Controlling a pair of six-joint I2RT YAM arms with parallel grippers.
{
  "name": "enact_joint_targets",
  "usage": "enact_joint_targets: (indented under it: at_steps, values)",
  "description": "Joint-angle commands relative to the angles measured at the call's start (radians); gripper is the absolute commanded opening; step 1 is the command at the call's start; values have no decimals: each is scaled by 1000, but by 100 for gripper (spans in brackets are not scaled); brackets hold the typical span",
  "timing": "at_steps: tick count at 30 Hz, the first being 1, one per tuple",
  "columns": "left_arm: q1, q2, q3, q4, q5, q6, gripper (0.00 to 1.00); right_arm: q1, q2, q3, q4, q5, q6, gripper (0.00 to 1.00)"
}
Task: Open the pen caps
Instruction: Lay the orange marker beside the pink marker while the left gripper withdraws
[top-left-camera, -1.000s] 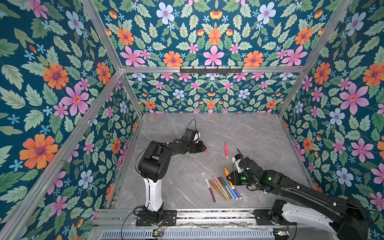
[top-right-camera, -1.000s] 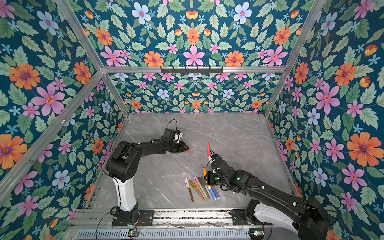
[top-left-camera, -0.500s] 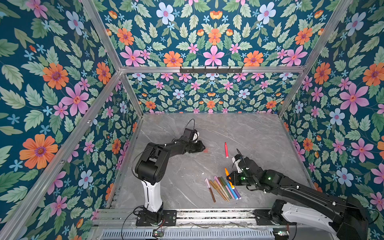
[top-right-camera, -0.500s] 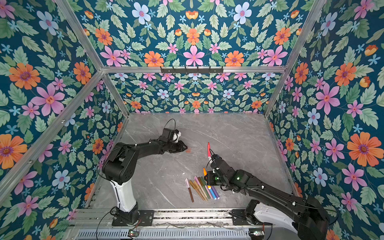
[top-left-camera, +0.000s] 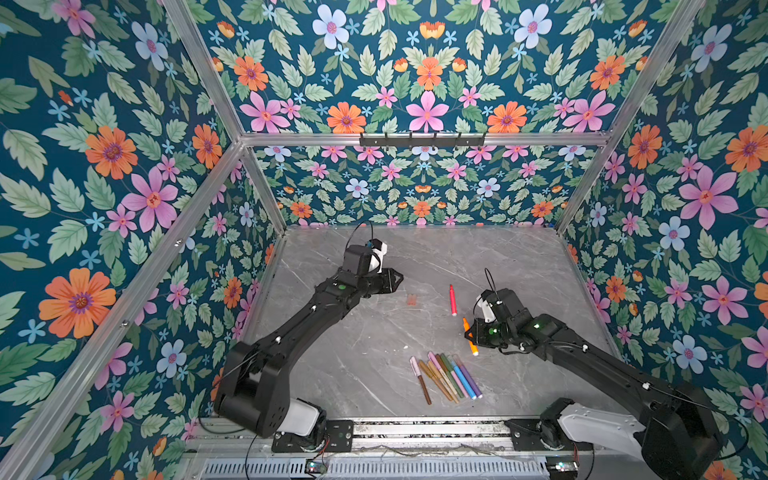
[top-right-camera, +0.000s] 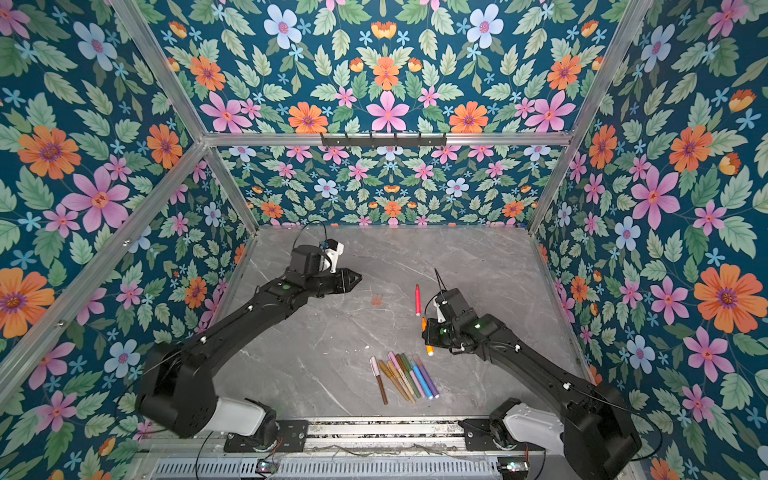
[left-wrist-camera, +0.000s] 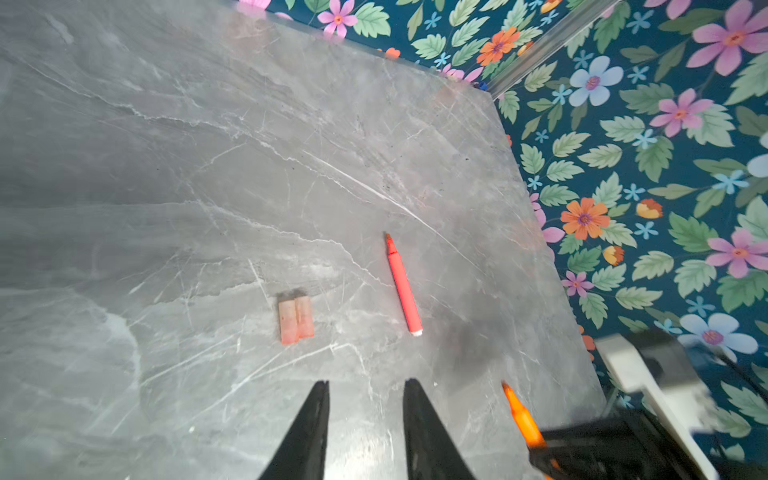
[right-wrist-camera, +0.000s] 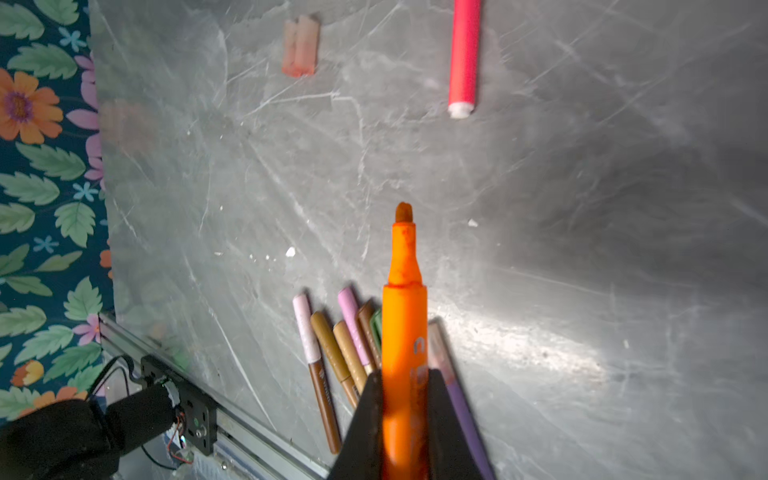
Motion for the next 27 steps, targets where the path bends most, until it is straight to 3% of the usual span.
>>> enact_joint_targets:
  at_steps: [1, 6, 9, 13, 17, 27]
  values:
    - [3, -131, -29, -150, -40, 95, 36, -92, 73, 59, -35, -61, -97, 0]
    - [6, -345, -109, -323, -119, 162, 38, -183, 244, 172, 1, -76, -158, 0]
    - [5, -462, -184, -349, -131, 171, 37, -199, 361, 233, 47, -32, -198, 0]
    - [-14, -619, -211, -313, -168, 151, 40, -208, 491, 272, 176, -62, -229, 0]
    - [-17, -667, -179, -399, -192, 150, 40, -208, 583, 313, 245, -74, -234, 0]
    - [-34, -707, -218, -351, -204, 154, 39, -215, 674, 339, 299, -38, -192, 0]
